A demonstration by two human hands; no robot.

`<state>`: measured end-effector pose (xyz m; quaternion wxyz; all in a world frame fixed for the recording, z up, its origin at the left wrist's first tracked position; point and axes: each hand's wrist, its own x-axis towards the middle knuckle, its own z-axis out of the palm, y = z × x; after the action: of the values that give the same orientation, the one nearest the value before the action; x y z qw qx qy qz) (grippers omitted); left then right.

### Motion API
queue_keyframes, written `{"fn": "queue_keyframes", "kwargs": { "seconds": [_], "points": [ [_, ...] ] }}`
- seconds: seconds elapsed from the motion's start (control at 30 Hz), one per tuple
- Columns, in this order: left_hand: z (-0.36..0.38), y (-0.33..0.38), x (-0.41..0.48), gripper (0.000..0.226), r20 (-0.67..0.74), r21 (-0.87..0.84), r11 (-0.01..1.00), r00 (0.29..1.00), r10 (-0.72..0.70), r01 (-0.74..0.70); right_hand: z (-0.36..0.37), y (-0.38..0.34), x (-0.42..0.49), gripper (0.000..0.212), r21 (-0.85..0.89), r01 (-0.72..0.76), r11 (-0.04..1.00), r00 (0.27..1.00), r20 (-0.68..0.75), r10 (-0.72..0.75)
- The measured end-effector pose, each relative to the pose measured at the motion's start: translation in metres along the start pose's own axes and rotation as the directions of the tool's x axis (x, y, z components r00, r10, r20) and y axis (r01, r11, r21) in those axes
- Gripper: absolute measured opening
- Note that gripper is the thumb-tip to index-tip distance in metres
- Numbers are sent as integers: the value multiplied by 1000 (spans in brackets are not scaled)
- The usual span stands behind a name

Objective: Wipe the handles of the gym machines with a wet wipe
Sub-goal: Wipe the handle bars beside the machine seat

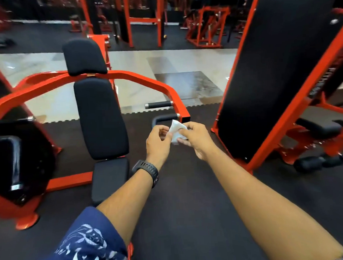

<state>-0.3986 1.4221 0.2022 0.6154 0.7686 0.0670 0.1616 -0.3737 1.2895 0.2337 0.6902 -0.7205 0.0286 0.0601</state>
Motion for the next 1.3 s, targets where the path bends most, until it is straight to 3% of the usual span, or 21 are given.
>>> {"fn": "queue_keyframes", "kwargs": {
  "seconds": [0.23, 0.4, 0.5, 0.63, 0.73, 0.8, 0.9, 1.0, 1.1, 1.2, 1.27, 1.3],
  "points": [
    [31, -35, 73, 13, -101, 61, 998, 995, -15, 21, 7, 21, 94, 4, 73, -24, 997, 998, 57, 19],
    [51, -66, 139, 19, -116, 163, 984, 992, -58, 76, 9, 29, 175, 12, -146, 100, 984, 994, 46, -94],
    [59, -89, 168, 28, -90, 316, 944, 993, -71, 96, 9, 37, 218, 20, -484, 267, 833, 949, -16, -314],
    [70, -119, 188, 43, -12, 448, 881, 987, -162, 150, 14, 42, 257, 35, -625, 418, 660, 892, 143, -429],
    [77, -133, 198, 58, 50, 538, 826, 972, -230, 168, 20, 68, 285, 29, -726, 531, 436, 834, 358, -419],
    [83, -139, 204, 67, 43, 564, 799, 959, -281, 209, 19, 88, 303, 38, -766, 555, 324, 818, 431, -382],
    [92, -144, 214, 72, 56, 601, 768, 946, -318, 223, 17, 107, 310, 54, -788, 570, 233, 817, 512, -266],
    [100, -150, 219, 74, 54, 625, 748, 944, -325, 221, 14, 122, 313, 68, -794, 589, 152, 801, 548, -243],
    [105, -156, 217, 76, 26, 623, 756, 961, -275, 200, 6, 119, 328, 64, -794, 607, 47, 777, 579, -248],
    [101, -163, 208, 81, 49, 628, 763, 970, -239, 156, 1, 107, 325, 57, -840, 542, 14, 823, 528, -210],
    [96, -168, 198, 83, 73, 640, 757, 970, -231, 132, 5, 107, 308, 64, -844, 536, -23, 834, 533, -146],
    [93, -172, 193, 85, 93, 649, 752, 968, -233, 118, 10, 112, 302, 72, -820, 572, 5, 817, 569, -91]
  ]
}}
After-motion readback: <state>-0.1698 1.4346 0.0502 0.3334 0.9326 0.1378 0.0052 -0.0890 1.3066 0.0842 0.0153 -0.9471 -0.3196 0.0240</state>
